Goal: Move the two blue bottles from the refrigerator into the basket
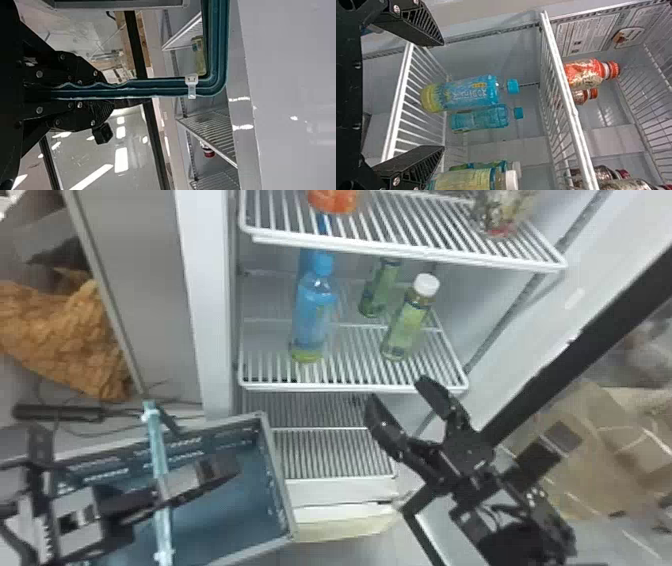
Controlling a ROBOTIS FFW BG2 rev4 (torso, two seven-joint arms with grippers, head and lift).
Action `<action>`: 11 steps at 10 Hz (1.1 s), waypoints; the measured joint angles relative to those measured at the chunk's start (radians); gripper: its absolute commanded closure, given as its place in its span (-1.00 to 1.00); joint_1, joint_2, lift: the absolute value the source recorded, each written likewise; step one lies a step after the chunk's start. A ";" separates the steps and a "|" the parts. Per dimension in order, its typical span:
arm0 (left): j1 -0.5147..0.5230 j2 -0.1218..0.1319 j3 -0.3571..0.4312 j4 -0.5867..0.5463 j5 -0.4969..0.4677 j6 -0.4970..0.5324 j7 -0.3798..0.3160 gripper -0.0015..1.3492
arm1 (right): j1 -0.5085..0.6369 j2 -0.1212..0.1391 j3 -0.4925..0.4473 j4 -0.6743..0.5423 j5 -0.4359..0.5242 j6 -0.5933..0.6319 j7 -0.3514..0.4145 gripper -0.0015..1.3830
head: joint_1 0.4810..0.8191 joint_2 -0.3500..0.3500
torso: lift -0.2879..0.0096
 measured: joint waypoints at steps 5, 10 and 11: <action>-0.006 -0.003 0.002 0.000 0.000 0.000 0.000 0.78 | -0.188 -0.006 0.067 0.129 0.041 0.089 -0.010 -0.82 | 0.27 -0.50 | -0.54; -0.012 -0.005 0.003 0.002 -0.002 0.004 0.002 0.78 | -0.362 -0.016 0.156 0.282 0.067 0.104 -0.049 -0.82 | 0.27 -0.35 | -0.54; -0.012 -0.006 0.003 0.002 -0.002 0.005 0.002 0.78 | -0.387 -0.017 0.168 0.305 0.072 0.103 -0.060 -0.82 | 0.27 -0.34 | -0.54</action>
